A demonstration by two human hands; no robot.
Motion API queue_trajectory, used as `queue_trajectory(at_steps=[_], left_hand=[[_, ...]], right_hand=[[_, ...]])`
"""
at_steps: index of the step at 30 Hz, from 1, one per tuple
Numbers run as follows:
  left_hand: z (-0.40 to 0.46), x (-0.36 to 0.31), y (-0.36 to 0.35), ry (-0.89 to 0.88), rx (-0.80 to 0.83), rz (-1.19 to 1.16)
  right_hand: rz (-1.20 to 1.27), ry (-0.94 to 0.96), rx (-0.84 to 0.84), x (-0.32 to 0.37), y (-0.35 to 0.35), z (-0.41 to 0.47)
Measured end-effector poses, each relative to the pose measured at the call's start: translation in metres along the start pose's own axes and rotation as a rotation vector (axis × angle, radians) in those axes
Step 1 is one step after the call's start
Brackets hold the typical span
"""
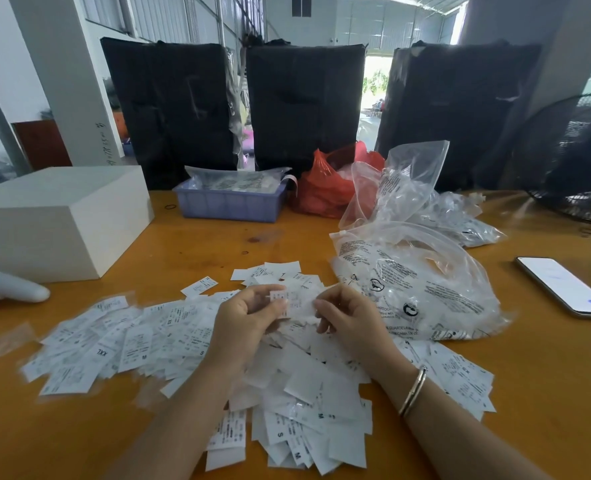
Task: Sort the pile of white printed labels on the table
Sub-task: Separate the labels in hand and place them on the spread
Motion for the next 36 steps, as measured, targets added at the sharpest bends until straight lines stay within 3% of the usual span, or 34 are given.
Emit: queue_trajectory(at_steps=[8, 12, 15, 19, 23, 26, 30, 33, 36], left_hand=[[-0.002, -0.004, -0.007, -0.048, 0.055, 0.301], [-0.003, -0.011, 0.005, -0.082, -0.06, 0.336], [-0.002, -0.019, 0.026, -0.1, -0.194, 0.433], [0.001, -0.019, 0.054, -0.073, -0.308, 0.568], [0.005, -0.013, 0.061, -0.026, -0.309, 0.791], [0.003, -0.018, 0.06, -0.032, -0.35, 1.026], [0.0, -0.028, 0.046, -0.165, -0.334, 1.114], [-0.002, -0.031, 0.033, -0.267, -0.276, 1.111], [-0.004, -0.033, 0.025, -0.324, -0.244, 1.097]], right_hand=[[-0.36, 0.125, 0.034, 0.015, -0.018, -0.007], [-0.475, 0.227, 0.032, 0.026, -0.02, -0.01], [-0.539, 0.292, -0.096, 0.039, -0.005, -0.009], [-0.53, 0.326, -0.417, 0.057, 0.042, -0.005], [-0.6, 0.164, -0.546, 0.045, 0.084, 0.007], [-0.714, -0.077, -0.483, 0.021, 0.103, 0.023], [-0.88, -0.392, -0.327, -0.005, 0.113, 0.037], [-0.986, -0.458, -0.226, -0.013, 0.105, 0.04], [-1.042, -0.447, -0.238, -0.012, 0.102, 0.04]])
Point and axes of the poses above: each hand's wrist, its own z-axis towards the middle knuckle, its own y-axis out of the back of the hand, x = y × z, the point moved 8 cm from there along z, towards the middle knuckle, and after that the axes turned 9 degrees about x, right-handed, at the moved point
